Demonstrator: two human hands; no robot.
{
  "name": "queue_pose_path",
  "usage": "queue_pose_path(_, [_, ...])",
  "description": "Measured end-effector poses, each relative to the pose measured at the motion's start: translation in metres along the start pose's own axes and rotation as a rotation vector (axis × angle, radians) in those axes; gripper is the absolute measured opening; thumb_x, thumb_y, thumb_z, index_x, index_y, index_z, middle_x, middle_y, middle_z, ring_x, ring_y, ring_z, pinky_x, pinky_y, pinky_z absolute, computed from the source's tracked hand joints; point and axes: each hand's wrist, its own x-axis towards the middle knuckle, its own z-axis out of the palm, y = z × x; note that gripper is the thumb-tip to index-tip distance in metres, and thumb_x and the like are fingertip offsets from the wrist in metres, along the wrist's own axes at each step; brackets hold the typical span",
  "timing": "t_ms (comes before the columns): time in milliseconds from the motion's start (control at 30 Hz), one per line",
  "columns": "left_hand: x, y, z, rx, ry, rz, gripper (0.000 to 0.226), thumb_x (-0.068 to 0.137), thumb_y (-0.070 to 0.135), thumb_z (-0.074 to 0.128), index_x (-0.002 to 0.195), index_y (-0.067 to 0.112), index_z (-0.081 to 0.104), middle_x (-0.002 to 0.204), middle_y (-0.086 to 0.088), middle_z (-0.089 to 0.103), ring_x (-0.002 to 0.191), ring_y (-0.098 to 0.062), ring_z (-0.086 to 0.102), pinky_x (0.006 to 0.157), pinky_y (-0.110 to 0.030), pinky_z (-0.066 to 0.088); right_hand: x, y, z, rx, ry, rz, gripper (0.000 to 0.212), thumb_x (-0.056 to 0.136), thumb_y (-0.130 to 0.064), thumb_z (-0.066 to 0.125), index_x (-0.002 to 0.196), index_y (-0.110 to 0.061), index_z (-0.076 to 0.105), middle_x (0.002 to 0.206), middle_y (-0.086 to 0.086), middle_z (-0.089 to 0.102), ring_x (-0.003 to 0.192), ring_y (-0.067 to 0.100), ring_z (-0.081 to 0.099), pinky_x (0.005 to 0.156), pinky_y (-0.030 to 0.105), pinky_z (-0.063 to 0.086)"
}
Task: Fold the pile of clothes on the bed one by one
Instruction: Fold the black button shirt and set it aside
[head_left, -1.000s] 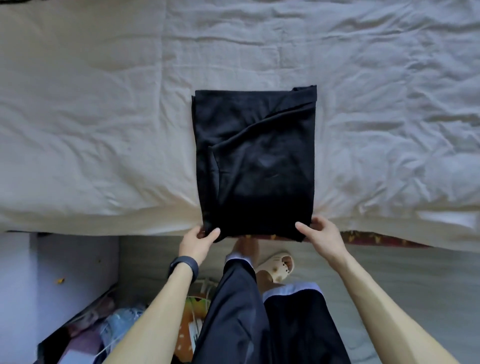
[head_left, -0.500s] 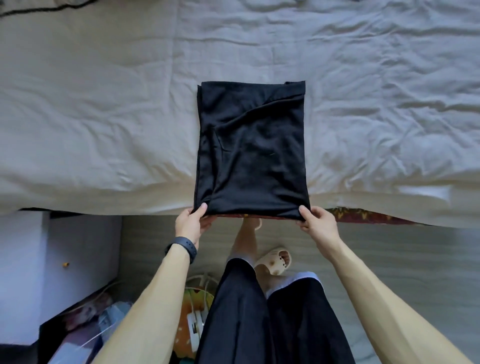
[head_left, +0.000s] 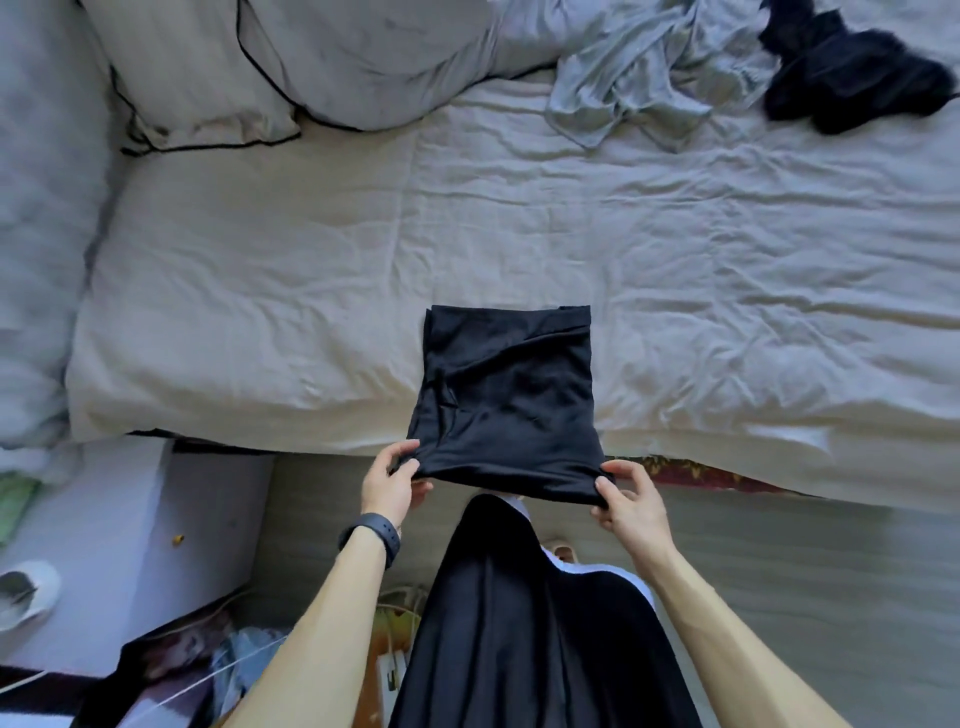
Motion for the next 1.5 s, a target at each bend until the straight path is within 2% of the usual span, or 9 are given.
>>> queue_pose_path(133, [0.017, 0.020, 0.003, -0.042, -0.084, -0.122, 0.032, 0.102, 0.005, 0.043, 0.094, 0.017, 0.072, 0.091, -0.011, 0.064, 0.062, -0.019, 0.061, 0.069, -0.031, 0.053, 0.023, -0.022, -0.002, -0.009, -0.031, 0.015, 0.007, 0.097, -0.015, 0.064, 0.100, -0.017, 0.070, 0.087, 0.006, 0.070, 0.061, 0.015, 0.067, 0.072, 0.033, 0.056])
queue_pose_path(300, [0.043, 0.045, 0.004, -0.131, -0.214, -0.270, 0.029, 0.094, -0.001, 0.042, 0.108, 0.006, 0.067, 0.083, -0.009, 0.061, 0.073, -0.022, 0.060, 0.076, -0.031, 0.053, 0.050, -0.049, -0.009, 0.031, -0.121, 0.068, 0.012, 0.094, -0.009, 0.066, 0.105, -0.008, 0.070, 0.076, 0.004, 0.072, 0.070, 0.021, 0.068, 0.070, 0.029, 0.052])
queue_pose_path(433, [0.080, 0.071, 0.011, 0.460, -0.319, -0.017, 0.030, 0.087, -0.007, 0.065, 0.115, 0.002, 0.065, 0.086, -0.005, 0.066, 0.075, -0.014, 0.060, 0.064, -0.011, 0.050, 0.074, -0.081, -0.006, -0.124, -0.186, 0.011, 0.030, 0.083, 0.008, 0.068, 0.108, -0.010, 0.070, 0.077, 0.002, 0.070, 0.062, 0.010, 0.064, 0.063, 0.023, 0.050])
queue_pose_path(567, [0.120, 0.105, 0.026, 0.790, -0.372, 0.217, 0.013, 0.094, 0.024, 0.068, 0.104, 0.015, 0.069, 0.087, 0.002, 0.070, 0.078, -0.013, 0.067, 0.062, -0.012, 0.045, 0.113, -0.110, 0.009, -0.172, -0.132, -0.024, 0.008, 0.092, -0.021, 0.074, 0.098, -0.016, 0.072, 0.077, 0.000, 0.067, 0.063, 0.012, 0.059, 0.069, 0.029, 0.048])
queue_pose_path(733, [0.174, 0.139, 0.054, 0.798, -0.281, 0.349, 0.023, 0.096, 0.044, 0.061, 0.085, 0.026, 0.069, 0.087, 0.003, 0.069, 0.079, -0.010, 0.063, 0.068, -0.022, 0.047, 0.170, -0.137, 0.026, -0.360, -0.056, -0.118, 0.017, 0.100, -0.043, 0.060, 0.093, -0.028, 0.064, 0.086, -0.008, 0.066, 0.077, 0.002, 0.061, 0.065, 0.015, 0.044])
queue_pose_path(900, [0.214, 0.151, 0.089, 0.746, -0.145, 0.313, 0.031, 0.098, 0.050, 0.054, 0.089, 0.023, 0.066, 0.084, 0.013, 0.064, 0.078, -0.002, 0.057, 0.066, -0.022, 0.042, 0.225, -0.145, 0.047, -0.370, 0.028, -0.103, 0.033, 0.104, -0.046, 0.048, 0.099, -0.016, 0.060, 0.094, -0.003, 0.066, 0.088, 0.012, 0.063, 0.068, 0.026, 0.045])
queue_pose_path(1133, [0.252, 0.145, 0.123, 0.808, -0.008, 0.271, 0.052, 0.102, 0.051, 0.042, 0.090, 0.005, 0.061, 0.083, -0.007, 0.063, 0.080, -0.026, 0.055, 0.068, -0.033, 0.037, 0.265, -0.145, 0.074, -0.422, 0.122, -0.092, 0.036, 0.108, -0.041, 0.038, 0.103, -0.009, 0.053, 0.092, 0.002, 0.057, 0.086, 0.022, 0.052, 0.075, 0.034, 0.034])
queue_pose_path(1267, [0.267, 0.141, 0.128, 0.871, 0.040, 0.266, 0.055, 0.099, 0.061, 0.037, 0.073, 0.017, 0.055, 0.072, -0.006, 0.060, 0.076, -0.029, 0.059, 0.062, -0.035, 0.041, 0.279, -0.141, 0.079, -0.487, 0.171, -0.054, 0.038, 0.108, -0.045, 0.034, 0.097, -0.012, 0.051, 0.087, 0.005, 0.058, 0.090, 0.031, 0.054, 0.073, 0.035, 0.031])
queue_pose_path(1500, [0.271, 0.152, 0.129, 1.343, 0.119, 0.287, 0.069, 0.098, 0.070, 0.018, 0.110, 0.025, 0.069, 0.087, -0.009, 0.063, 0.077, -0.029, 0.051, 0.070, -0.034, 0.040, 0.285, -0.149, 0.082, -0.832, 0.216, -0.026, 0.042, 0.106, -0.051, 0.026, 0.104, -0.016, 0.050, 0.104, 0.022, 0.064, 0.099, 0.042, 0.058, 0.080, 0.045, 0.038])
